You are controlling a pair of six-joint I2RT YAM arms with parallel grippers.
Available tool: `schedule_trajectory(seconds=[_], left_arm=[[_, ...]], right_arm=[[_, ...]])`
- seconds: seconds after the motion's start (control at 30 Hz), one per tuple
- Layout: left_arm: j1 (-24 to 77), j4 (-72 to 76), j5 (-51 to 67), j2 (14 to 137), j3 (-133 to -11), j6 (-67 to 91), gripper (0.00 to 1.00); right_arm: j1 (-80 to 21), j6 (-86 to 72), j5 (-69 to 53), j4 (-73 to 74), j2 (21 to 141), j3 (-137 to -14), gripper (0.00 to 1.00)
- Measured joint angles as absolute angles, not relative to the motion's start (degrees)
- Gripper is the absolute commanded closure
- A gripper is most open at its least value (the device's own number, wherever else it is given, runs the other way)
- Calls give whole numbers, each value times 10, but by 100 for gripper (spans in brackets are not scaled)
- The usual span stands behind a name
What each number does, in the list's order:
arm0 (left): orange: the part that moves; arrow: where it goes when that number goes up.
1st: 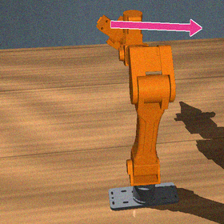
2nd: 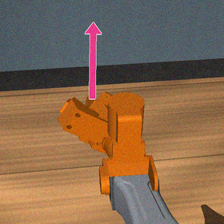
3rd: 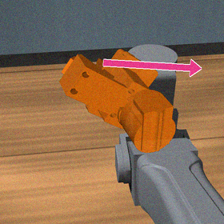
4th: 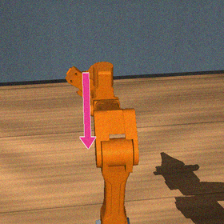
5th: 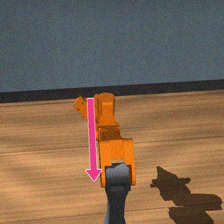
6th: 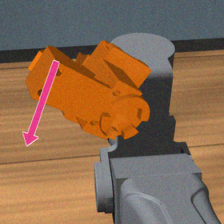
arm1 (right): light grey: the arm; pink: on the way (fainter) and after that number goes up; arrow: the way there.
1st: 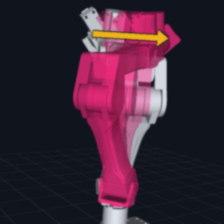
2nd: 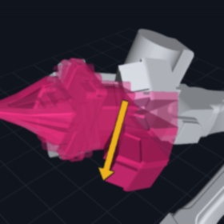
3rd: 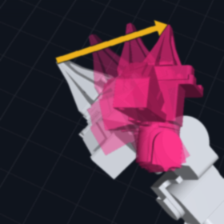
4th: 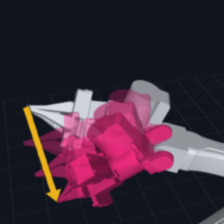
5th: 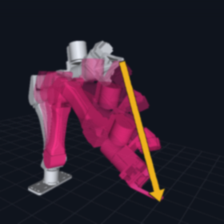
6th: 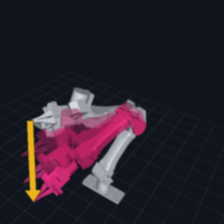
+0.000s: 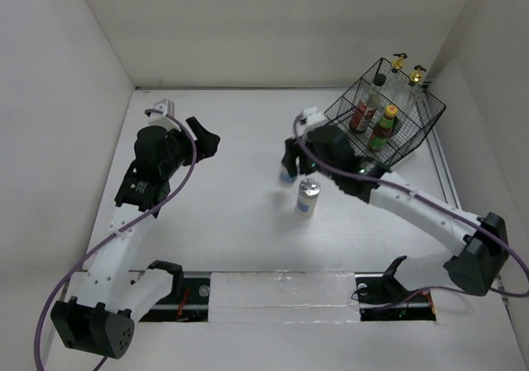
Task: Organize the condiment bottles
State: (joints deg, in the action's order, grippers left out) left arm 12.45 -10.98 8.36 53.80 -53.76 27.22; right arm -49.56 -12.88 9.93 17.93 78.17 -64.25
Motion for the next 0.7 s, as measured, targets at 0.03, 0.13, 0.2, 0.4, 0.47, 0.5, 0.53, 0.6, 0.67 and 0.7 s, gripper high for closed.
schedule_trajectory(seconds=[0.03,0.13,0.2,0.4,0.47,0.5,0.53,0.6,0.67,0.7], left_arm=[[124,-110,84,538,-538,272,24],[124,-110,86,538,-538,272,24],[124,-110,86,538,-538,272,24],[124,-110,86,540,-538,272,24],[124,-109,86,543,-538,272,24],[124,-110,86,547,-538,272,24],[124,-110,86,552,-538,272,24],[124,-110,86,562,-538,272,24],[124,-110,86,571,-538,271,24],[124,-110,86,578,-538,270,25]], right_arm=[[-459,-132,105,170,765,-651,53],[-360,-134,149,131,741,-694,52],[-307,-132,186,101,745,-728,52],[-206,-131,218,45,787,-746,52],[-184,-128,214,43,812,-746,52],[-174,-126,211,43,825,-746,52],[-165,-124,209,43,837,-745,52],[-153,-121,201,44,853,-744,52],[-147,-119,194,44,861,-741,52],[-144,-118,189,44,863,-741,52]])
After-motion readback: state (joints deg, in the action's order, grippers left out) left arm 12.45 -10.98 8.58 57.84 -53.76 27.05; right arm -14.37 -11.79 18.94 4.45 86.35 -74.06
